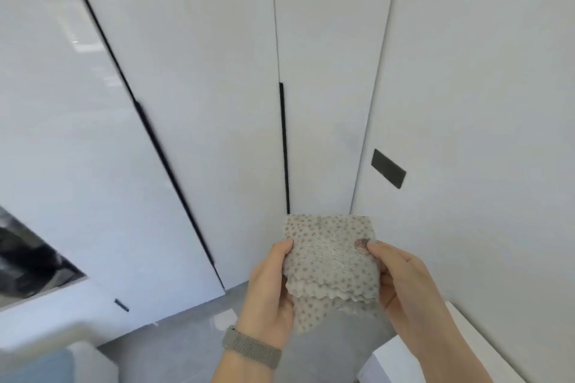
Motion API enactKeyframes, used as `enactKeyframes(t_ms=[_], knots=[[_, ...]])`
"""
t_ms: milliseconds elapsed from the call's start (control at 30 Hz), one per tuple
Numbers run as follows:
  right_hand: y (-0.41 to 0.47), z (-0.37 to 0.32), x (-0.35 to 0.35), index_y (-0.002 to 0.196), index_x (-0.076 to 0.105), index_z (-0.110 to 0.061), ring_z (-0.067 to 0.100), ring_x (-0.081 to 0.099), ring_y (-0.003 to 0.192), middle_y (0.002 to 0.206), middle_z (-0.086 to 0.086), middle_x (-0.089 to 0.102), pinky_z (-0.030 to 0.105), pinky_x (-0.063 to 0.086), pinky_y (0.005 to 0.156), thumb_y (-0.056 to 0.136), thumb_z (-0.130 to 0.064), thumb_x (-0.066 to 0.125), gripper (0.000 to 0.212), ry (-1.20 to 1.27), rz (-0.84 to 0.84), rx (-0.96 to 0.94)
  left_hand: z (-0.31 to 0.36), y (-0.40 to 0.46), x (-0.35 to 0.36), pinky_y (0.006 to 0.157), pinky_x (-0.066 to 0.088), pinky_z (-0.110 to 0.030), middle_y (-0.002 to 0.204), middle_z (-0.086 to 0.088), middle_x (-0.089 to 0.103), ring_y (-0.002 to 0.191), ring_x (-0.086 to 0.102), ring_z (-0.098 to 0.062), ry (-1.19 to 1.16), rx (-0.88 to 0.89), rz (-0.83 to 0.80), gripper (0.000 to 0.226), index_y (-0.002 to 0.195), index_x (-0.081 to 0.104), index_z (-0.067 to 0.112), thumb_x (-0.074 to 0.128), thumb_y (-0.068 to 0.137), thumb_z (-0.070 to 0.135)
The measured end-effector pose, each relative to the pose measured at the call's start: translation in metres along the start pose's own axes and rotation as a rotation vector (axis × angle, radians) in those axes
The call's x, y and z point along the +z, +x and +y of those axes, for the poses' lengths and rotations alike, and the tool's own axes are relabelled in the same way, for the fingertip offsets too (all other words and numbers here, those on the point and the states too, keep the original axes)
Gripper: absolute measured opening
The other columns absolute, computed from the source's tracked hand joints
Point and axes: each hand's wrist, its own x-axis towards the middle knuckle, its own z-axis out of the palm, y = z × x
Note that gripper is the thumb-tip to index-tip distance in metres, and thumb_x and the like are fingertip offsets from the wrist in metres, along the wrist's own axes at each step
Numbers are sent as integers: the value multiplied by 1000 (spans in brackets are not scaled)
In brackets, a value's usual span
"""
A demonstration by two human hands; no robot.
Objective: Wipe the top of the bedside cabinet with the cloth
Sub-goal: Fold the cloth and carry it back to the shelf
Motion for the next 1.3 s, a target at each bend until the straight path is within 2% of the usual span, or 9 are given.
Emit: enactKeyframes(t_ms=[200, 300, 367, 467, 600, 833, 1033, 1167, 1300], knots=[[20, 28, 80, 87, 72, 1, 24, 71, 73, 86, 17, 75, 37, 59, 68, 91, -11, 52, 24, -74, -225, 136, 34, -26, -70, 85, 54, -40, 90, -11, 76, 88, 69, -25, -155, 152, 212, 26, 98, 70, 3, 57, 89, 23], [26, 44, 130, 83, 73, -1, 17, 72, 66, 79, 13, 76, 30, 59, 59, 92, -11, 50, 27, -131, -355, 183, 56, -38, -108, 75, 54, -38, 84, -9, 77, 81, 71, -22, -229, 229, 279, 24, 93, 71, 6, 55, 90, 23], [31, 56, 166, 86, 72, 0, 15, 72, 65, 79, 12, 76, 27, 59, 57, 92, -11, 49, 26, -160, -424, 211, 72, -44, -135, 83, 54, -42, 90, -12, 77, 86, 70, -25, -271, 274, 336, 24, 93, 71, 6, 55, 89, 24], [36, 74, 222, 89, 71, 1, 18, 71, 73, 88, 15, 75, 31, 57, 66, 92, -12, 50, 25, -233, -498, 226, 97, -48, -180, 100, 47, -49, 110, -17, 72, 106, 65, -32, -322, 321, 415, 33, 109, 67, 2, 56, 89, 25], [42, 98, 291, 95, 71, 3, 29, 67, 89, 101, 24, 72, 43, 54, 82, 92, -14, 51, 26, -286, -564, 233, 134, -49, -233, 97, 48, -48, 108, -14, 73, 104, 66, -30, -349, 380, 441, 34, 112, 67, 5, 55, 89, 28], [42, 143, 408, 85, 74, -2, 22, 71, 82, 90, 13, 76, 34, 58, 71, 91, -14, 52, 26, -316, -719, 277, 194, -59, -329, 82, 54, -41, 105, -12, 74, 100, 68, -28, -416, 451, 547, 33, 109, 68, 7, 56, 88, 29], [45, 186, 495, 85, 71, 4, 16, 69, 68, 80, 13, 72, 27, 57, 57, 90, -13, 52, 26, -413, -876, 334, 226, -68, -398, 92, 50, -45, 113, -16, 70, 108, 64, -32, -563, 493, 663, 38, 115, 65, 5, 56, 88, 29], [53, 209, 555, 78, 71, 0, 14, 67, 65, 74, 10, 69, 27, 57, 56, 90, -11, 51, 26, -441, -994, 368, 253, -67, -437, 85, 52, -43, 104, -14, 73, 101, 66, -31, -643, 563, 762, 35, 113, 66, 4, 55, 89, 28], [52, 226, 612, 94, 70, 4, 25, 66, 86, 94, 20, 70, 38, 54, 79, 90, -9, 52, 24, -461, -1071, 436, 275, -75, -469, 88, 52, -45, 99, -12, 75, 97, 68, -30, -694, 625, 834, 33, 110, 67, 6, 57, 88, 28]])
